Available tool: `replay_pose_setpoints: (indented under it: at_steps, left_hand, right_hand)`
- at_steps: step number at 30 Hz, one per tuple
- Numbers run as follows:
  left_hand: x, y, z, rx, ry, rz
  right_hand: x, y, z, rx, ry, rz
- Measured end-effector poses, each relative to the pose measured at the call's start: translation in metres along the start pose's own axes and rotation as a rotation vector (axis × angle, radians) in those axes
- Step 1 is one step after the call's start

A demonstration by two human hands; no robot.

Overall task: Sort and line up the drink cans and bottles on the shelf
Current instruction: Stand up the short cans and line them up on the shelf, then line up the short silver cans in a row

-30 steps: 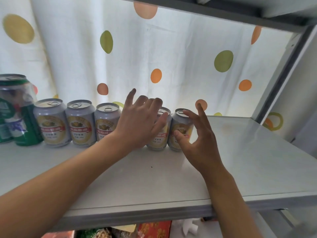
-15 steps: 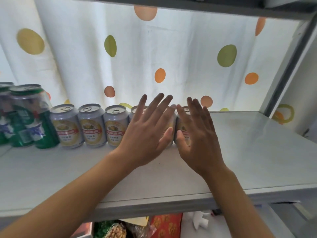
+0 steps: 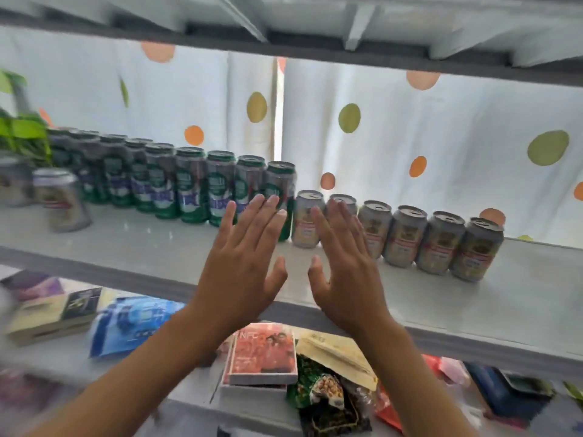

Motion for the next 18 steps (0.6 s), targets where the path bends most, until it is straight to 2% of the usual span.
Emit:
replay_pose_setpoints:
  at_steps: [4,10,18]
  left_hand:
    - [-0.075,-0.053,-0.05,0.049,-0.079,0.028]
    - [-0.166,-0.128,-0.125,0.073,-0.216,0.106]
    - [-0.267,-0.205,-0.224,0.11,-0.405,0.182]
  right_hand:
    - [-0.086,0.045,0.01,-0.021,0.008,0.127]
    - [-0.213,0.108,0.019,-0.083,-0.11,0.27]
    - [-0.35,0.166,0.039,-0.119,-0.22,0.404]
Point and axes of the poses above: each hand's wrist, its own z-axis towards the middle knuckle, its own y-axis out of the palm, x = y × z, the point moved 3 cm from there along z, towards the middle knuckle, and after that the axes turned 2 degrees about y, right-handed, at the moved point
